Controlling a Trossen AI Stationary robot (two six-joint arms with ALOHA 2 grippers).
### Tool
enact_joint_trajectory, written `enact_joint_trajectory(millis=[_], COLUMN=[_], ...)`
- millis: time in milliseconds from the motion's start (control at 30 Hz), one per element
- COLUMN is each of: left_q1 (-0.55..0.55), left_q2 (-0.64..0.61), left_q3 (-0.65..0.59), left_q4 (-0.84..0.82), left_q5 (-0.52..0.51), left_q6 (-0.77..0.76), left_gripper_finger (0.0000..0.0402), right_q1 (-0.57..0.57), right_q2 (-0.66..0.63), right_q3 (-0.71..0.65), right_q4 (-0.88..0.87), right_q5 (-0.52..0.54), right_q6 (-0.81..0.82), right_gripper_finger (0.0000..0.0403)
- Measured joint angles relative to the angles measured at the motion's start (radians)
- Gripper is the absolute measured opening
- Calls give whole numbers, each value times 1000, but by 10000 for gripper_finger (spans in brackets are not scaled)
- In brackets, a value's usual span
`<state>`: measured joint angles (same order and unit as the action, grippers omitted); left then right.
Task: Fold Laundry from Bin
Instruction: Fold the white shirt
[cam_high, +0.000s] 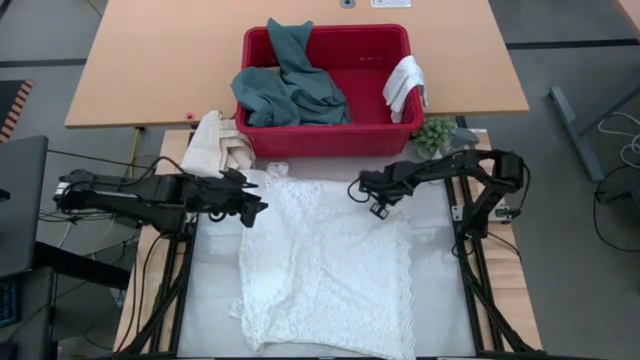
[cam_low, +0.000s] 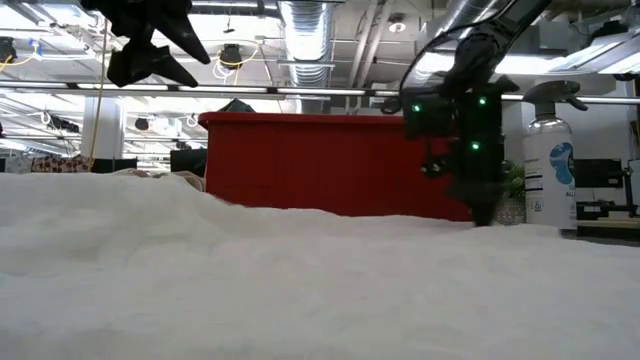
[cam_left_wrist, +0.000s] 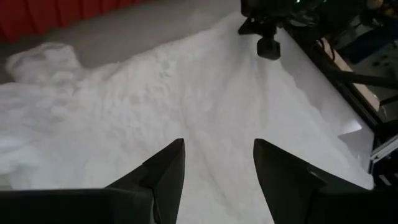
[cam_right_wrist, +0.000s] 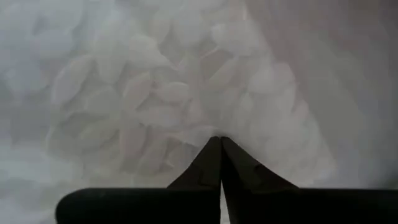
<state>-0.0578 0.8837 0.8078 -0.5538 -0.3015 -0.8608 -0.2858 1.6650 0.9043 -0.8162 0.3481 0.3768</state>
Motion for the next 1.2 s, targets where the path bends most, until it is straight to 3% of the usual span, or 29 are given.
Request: enact_joint_trajectory(millis=[133, 367, 633, 767, 933, 1033, 1200], left_q1=[0, 0, -74, -188, -416, -549, -725], left_q2=[0, -1, -24, -40, -31, -8, 51], left_q3=[0, 0, 0, 0, 0, 0, 0], left_q4=[-12, -18, -34, -32, -30, -31, -30], left_q5=[9, 44, 250, 312, 293, 239, 126], left_q6=[0, -29, -100, -178, -312, -390, -481], left_gripper_finger=[178, 178, 178, 178, 161, 129, 45], right_q1=[-6, -11, 142, 309, 583, 723, 832], right_q2=[0, -15, -146, -242, -258, -198, -75], right_q3=[-2, 45, 225, 267, 218, 209, 209], right_q4=[-128, -348, -329, -230, -167, -136, -68], right_q5=[50, 147, 42, -85, -101, -69, -90], right_q6=[40, 152, 144, 202, 446, 578, 706], right_gripper_finger=[14, 29, 17, 17, 18, 17, 17])
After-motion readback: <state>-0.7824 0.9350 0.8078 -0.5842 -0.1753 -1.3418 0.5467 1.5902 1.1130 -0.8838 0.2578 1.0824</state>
